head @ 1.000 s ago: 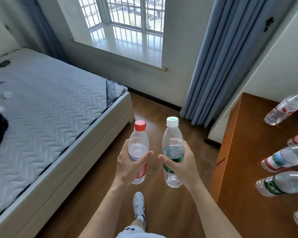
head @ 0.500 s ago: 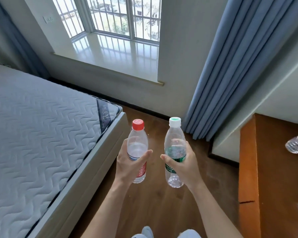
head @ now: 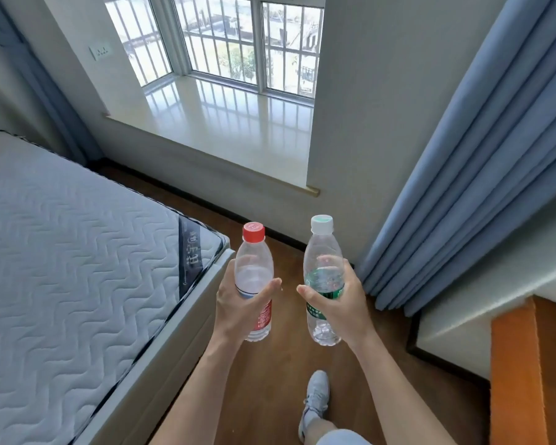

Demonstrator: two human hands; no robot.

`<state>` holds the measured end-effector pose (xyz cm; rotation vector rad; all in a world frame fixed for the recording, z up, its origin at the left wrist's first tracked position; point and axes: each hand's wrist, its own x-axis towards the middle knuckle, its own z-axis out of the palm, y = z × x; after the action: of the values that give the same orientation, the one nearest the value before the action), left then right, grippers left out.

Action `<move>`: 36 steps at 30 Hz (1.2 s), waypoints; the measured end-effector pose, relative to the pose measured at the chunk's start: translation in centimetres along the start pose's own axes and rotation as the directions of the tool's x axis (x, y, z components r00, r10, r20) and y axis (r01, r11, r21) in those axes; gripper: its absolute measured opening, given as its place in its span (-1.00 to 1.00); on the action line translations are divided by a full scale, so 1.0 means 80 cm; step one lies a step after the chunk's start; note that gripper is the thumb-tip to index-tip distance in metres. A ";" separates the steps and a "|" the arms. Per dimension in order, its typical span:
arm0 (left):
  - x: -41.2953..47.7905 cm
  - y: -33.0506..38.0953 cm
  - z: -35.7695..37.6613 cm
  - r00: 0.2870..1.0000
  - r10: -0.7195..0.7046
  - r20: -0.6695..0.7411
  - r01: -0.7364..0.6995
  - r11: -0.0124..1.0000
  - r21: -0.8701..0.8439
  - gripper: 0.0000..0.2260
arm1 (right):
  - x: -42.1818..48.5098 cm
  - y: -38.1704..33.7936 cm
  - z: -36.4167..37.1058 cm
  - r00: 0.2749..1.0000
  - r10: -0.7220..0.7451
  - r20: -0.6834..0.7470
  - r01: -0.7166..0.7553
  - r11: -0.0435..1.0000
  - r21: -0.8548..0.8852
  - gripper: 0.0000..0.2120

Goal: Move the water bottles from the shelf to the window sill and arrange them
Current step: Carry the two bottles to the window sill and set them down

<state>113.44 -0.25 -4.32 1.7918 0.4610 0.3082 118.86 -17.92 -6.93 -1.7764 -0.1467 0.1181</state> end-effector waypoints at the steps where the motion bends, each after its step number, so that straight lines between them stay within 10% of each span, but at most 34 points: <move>1: 0.025 0.004 0.012 1.000 -0.004 -0.010 0.004 1.000 -0.004 -0.54 | 0.029 -0.003 -0.006 1.000 -0.009 0.010 0.009 1.000 -0.005 -0.47; 17: 0.305 0.066 0.106 0.978 -0.013 -0.207 0.013 1.000 0.002 -0.59 | 0.355 -0.031 -0.028 0.983 -0.072 0.171 0.078 0.997 -0.027 -0.45; 36: 0.678 0.044 0.036 0.923 -0.040 -0.382 0.058 0.998 0.036 -0.57 | 0.744 -0.064 0.155 0.949 -0.067 0.309 0.073 0.997 -0.009 -0.40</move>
<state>163.30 21.58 -3.32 1.7646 0.7920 0.6223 175.42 4.81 -4.50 -1.7614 -0.4371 0.3448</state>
